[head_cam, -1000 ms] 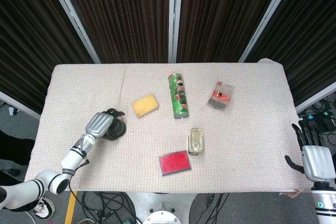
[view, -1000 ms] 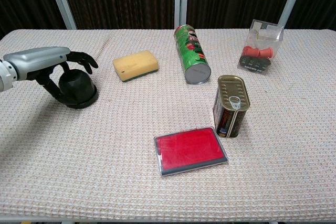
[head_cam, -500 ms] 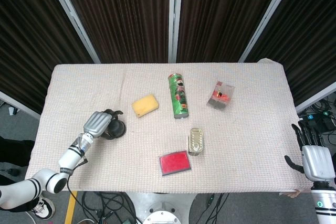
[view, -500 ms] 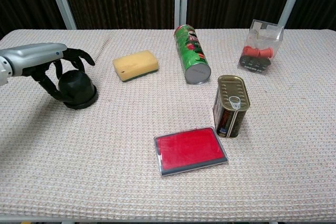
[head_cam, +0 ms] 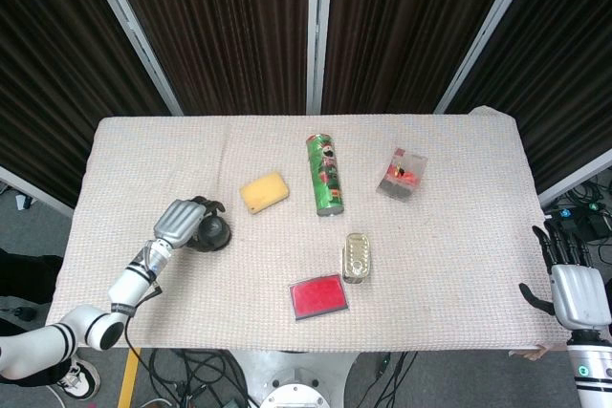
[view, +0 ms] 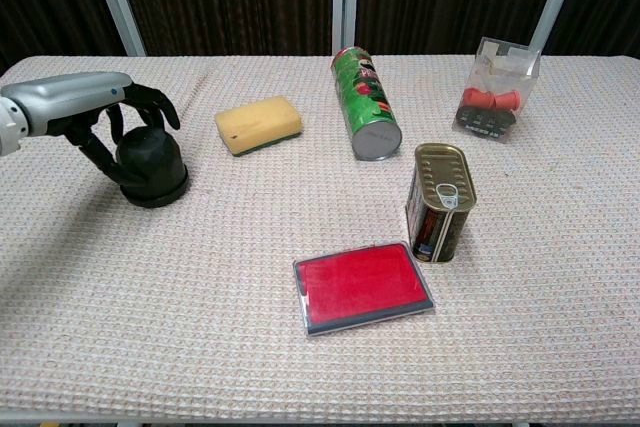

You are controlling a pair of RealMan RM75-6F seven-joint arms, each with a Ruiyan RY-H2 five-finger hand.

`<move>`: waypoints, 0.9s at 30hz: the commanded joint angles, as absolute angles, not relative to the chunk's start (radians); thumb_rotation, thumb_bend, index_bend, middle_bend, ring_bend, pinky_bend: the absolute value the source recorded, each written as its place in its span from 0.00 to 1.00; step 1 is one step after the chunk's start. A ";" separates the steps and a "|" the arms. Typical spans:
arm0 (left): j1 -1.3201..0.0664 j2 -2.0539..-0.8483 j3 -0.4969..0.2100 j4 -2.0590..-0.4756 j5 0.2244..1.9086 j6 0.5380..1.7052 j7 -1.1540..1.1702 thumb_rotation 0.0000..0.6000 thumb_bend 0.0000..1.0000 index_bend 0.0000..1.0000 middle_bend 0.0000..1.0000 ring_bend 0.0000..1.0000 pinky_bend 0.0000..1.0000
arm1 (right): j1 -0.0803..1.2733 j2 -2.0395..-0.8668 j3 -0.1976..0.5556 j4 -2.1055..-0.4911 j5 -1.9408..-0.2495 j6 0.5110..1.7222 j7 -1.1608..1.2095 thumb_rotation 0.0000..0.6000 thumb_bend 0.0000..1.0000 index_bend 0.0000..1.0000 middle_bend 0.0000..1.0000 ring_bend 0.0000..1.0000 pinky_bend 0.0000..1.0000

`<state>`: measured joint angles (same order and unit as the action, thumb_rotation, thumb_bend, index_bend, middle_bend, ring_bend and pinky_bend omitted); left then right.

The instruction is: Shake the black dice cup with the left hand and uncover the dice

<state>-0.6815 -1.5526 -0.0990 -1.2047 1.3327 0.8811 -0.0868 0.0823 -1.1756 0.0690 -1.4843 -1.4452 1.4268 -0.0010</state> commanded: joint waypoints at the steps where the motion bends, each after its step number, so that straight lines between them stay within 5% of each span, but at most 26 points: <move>1: -0.681 -1.544 -0.102 -1.214 1.333 0.887 -0.081 1.00 0.13 0.30 0.39 0.27 0.47 | 0.082 -1.176 0.069 -1.484 -1.445 1.427 0.000 1.00 0.13 0.00 0.00 0.00 0.00; 14: -0.672 -1.494 -0.139 -1.249 1.307 0.936 -0.043 1.00 0.16 0.27 0.39 0.28 0.49 | 0.083 -1.178 0.068 -1.482 -1.447 1.426 0.002 1.00 0.13 0.00 0.00 0.00 0.00; 21: -0.682 -1.551 -0.187 -1.126 1.222 0.937 0.013 1.00 0.23 0.26 0.39 0.28 0.48 | 0.082 -1.177 0.068 -1.483 -1.447 1.427 0.002 1.00 0.13 0.00 0.00 0.00 0.00; 27: -0.695 -1.606 -0.184 -1.006 1.209 0.879 -0.039 1.00 0.16 0.19 0.31 0.24 0.42 | 0.082 -1.178 0.068 -1.483 -1.445 1.426 -0.002 1.00 0.13 0.00 0.00 0.00 0.00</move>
